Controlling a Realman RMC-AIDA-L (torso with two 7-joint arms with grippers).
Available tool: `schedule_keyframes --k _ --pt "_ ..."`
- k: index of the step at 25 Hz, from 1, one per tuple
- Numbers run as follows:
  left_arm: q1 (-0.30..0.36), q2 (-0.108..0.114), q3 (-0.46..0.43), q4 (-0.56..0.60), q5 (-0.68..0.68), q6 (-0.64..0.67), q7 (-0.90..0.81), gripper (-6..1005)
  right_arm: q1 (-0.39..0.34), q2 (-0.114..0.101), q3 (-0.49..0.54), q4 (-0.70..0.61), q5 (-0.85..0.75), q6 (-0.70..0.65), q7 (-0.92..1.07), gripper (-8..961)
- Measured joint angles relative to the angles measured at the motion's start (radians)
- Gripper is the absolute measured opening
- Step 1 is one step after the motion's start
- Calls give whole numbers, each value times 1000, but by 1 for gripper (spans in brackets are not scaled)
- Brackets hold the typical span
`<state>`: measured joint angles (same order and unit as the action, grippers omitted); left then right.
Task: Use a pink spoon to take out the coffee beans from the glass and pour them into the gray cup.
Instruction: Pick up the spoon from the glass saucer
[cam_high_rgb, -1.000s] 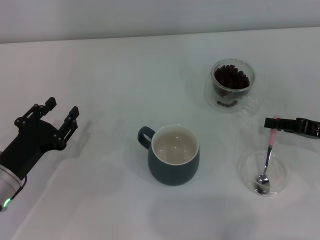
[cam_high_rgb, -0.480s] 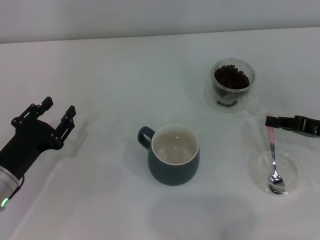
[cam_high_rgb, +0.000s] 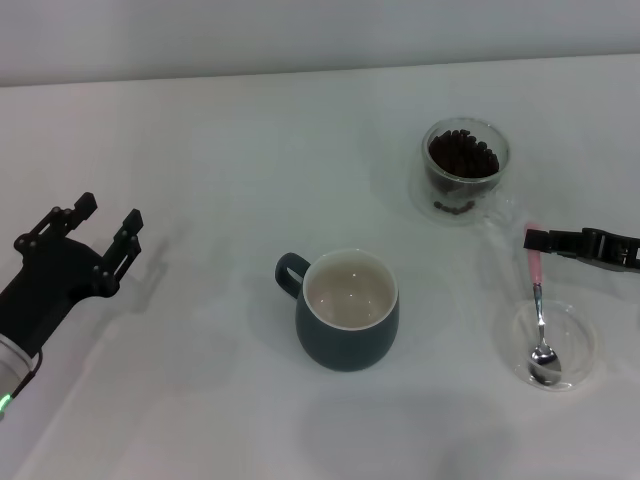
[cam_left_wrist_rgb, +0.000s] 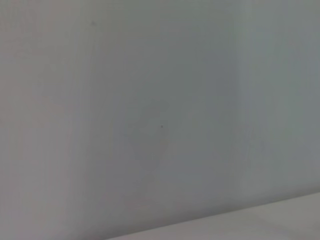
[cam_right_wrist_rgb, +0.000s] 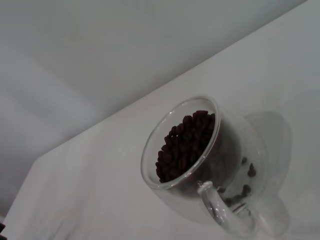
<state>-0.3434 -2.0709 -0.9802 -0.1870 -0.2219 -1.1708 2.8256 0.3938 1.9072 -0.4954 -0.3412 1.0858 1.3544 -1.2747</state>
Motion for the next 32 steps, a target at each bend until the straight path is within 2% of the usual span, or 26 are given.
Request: schedule_keyframes --k 20,32 --pt "9 0 0 0 -1 -8 0 575 7 -10 -16 5 -10 -9 1 220" --pt "12 -3 0 0 0 -10 0 575 72 -46 -51 4 -96 -2 35 287"
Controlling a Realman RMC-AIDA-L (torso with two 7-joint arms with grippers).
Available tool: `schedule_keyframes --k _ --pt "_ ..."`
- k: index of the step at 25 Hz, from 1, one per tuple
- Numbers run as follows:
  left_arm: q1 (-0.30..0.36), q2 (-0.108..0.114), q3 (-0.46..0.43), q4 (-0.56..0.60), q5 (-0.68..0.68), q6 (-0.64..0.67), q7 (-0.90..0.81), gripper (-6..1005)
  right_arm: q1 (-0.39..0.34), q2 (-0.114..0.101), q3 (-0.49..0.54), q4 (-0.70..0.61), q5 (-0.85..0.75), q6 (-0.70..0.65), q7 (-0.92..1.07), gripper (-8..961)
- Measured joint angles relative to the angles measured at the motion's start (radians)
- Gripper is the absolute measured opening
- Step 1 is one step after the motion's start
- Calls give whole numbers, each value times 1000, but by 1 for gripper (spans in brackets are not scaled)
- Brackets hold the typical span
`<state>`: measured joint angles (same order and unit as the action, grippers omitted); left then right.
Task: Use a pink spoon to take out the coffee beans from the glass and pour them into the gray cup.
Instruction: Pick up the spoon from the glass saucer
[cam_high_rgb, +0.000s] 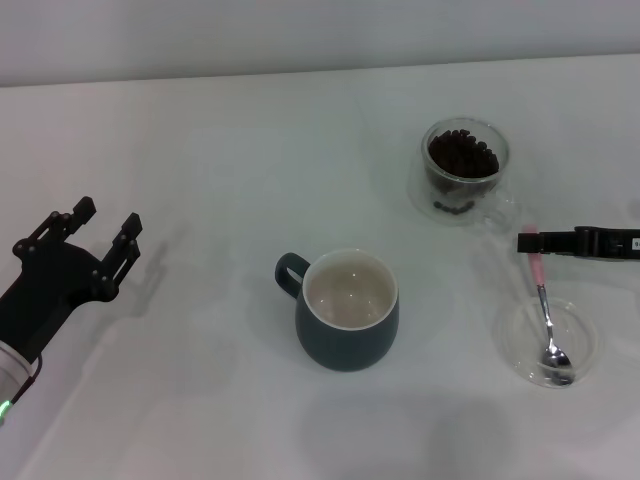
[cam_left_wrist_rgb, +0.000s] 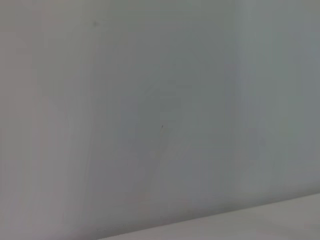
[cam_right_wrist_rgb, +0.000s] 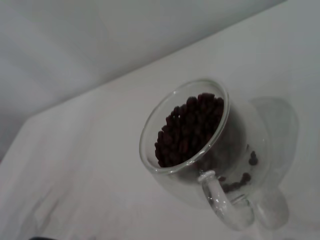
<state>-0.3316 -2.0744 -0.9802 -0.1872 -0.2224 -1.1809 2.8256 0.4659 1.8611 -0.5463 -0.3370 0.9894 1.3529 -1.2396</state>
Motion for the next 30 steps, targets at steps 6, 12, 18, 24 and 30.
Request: schedule_keyframes --k 6,12,18,24,30 --pt "0 1 0 0 0 0 0 575 46 -8 -8 0 -67 2 29 294" --pt "-1 2 0 0 -2 0 0 575 57 -10 -13 -3 -74 0 34 291" --pt "-5 2 0 0 -7 0 0 575 57 -8 -38 -9 -77 -2 42 289" --pt "-7 2 0 0 -7 0 0 575 60 -4 -40 -10 -85 -6 43 260" --pt "-1 2 0 0 -6 0 0 575 64 -5 -36 -13 -85 -7 43 205"
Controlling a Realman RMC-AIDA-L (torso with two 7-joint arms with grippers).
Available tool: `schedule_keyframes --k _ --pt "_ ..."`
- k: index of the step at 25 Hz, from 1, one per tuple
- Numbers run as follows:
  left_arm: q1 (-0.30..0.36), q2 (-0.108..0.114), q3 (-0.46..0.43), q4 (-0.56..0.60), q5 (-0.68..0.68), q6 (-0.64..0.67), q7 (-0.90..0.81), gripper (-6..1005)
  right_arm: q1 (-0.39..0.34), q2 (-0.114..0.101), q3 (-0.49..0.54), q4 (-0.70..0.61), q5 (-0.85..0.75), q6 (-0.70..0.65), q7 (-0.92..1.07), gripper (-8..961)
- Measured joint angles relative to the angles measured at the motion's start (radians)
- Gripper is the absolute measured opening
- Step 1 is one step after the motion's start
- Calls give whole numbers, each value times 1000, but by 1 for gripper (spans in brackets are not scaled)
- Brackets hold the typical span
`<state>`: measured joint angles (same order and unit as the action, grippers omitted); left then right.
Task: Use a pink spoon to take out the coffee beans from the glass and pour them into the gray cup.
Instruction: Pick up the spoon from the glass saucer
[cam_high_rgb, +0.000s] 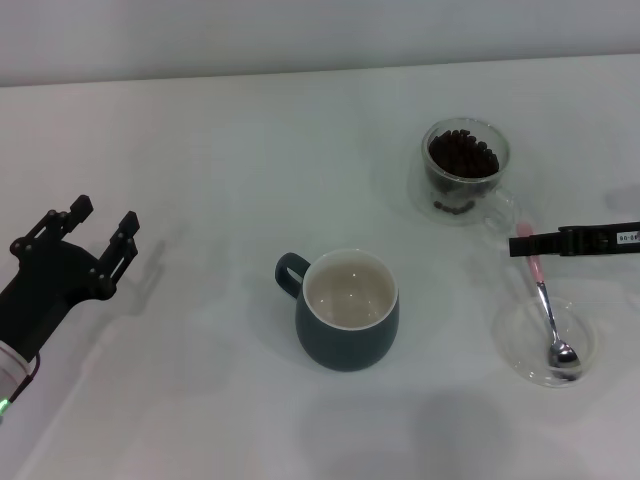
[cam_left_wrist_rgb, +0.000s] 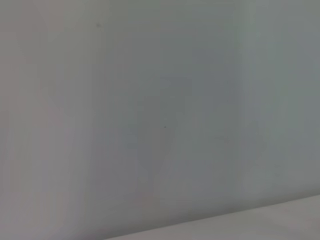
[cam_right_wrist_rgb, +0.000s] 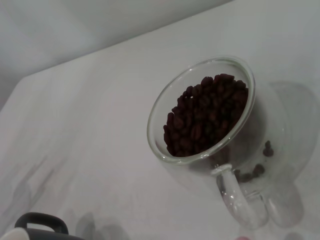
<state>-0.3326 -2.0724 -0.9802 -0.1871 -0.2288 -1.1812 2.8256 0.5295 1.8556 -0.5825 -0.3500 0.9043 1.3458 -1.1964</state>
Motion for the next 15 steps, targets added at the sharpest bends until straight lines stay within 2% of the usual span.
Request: schedule_keyframes --k 5,15 --pt "1 -1 0 0 0 0 0 574 3 3 -2 0 0 -2 -1 145" --pt "1 -2 0 0 0 8 0 574 -18 6 12 -22 53 13 -7 145"
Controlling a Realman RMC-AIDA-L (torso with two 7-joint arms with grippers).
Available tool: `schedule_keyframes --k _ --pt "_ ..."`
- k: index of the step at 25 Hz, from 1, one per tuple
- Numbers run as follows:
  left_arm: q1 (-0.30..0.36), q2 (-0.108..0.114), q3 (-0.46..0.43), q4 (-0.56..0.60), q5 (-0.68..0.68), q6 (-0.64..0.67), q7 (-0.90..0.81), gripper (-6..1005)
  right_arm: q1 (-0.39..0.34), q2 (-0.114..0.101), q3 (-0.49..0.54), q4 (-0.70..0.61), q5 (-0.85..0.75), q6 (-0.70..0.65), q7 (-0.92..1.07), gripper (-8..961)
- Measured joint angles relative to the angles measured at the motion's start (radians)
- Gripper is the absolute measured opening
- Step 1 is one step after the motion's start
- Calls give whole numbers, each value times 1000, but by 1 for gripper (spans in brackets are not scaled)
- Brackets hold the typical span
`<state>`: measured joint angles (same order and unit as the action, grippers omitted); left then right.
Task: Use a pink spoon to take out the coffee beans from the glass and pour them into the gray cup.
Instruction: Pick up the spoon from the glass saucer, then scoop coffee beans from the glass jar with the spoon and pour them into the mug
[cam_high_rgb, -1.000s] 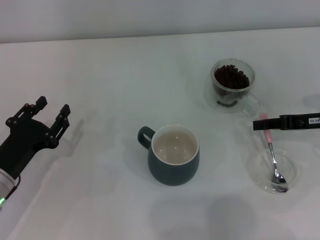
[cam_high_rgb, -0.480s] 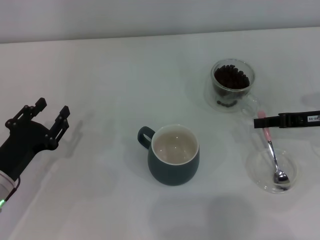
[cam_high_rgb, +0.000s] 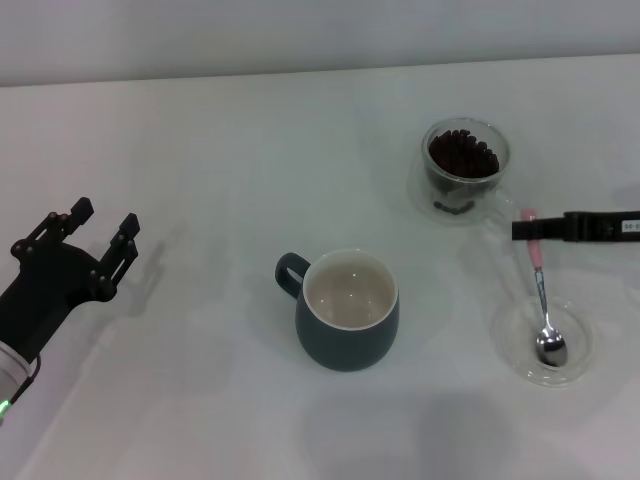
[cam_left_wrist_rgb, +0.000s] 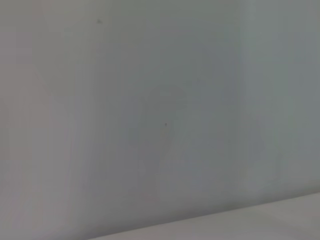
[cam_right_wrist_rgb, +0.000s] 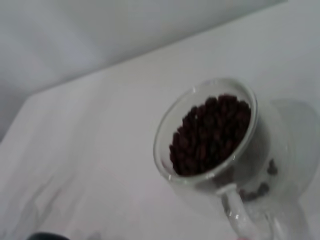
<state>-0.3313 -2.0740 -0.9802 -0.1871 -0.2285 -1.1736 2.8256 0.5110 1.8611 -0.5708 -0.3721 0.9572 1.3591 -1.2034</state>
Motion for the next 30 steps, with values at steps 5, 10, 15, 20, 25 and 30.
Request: schedule_keyframes --k 5,10,15,20,25,30 --pt "0 0 0 0 0 0 0 574 -33 1 2 -43 77 29 0 144" --pt "0 0 -1 0 -1 1 0 574 -83 1 20 -108 165 64 -2 144" --pt "0 0 -2 0 -1 1 0 574 -115 6 65 -144 297 109 -51 144" --pt "-5 -1 -2 0 -1 2 0 575 -110 36 76 -145 421 96 -138 144" --pt "-7 -2 -2 -1 -2 2 0 577 -64 78 76 -147 475 46 -209 145" --pt "1 -3 -1 -7 -2 -5 0 576 -16 106 75 -151 495 21 -238 145"
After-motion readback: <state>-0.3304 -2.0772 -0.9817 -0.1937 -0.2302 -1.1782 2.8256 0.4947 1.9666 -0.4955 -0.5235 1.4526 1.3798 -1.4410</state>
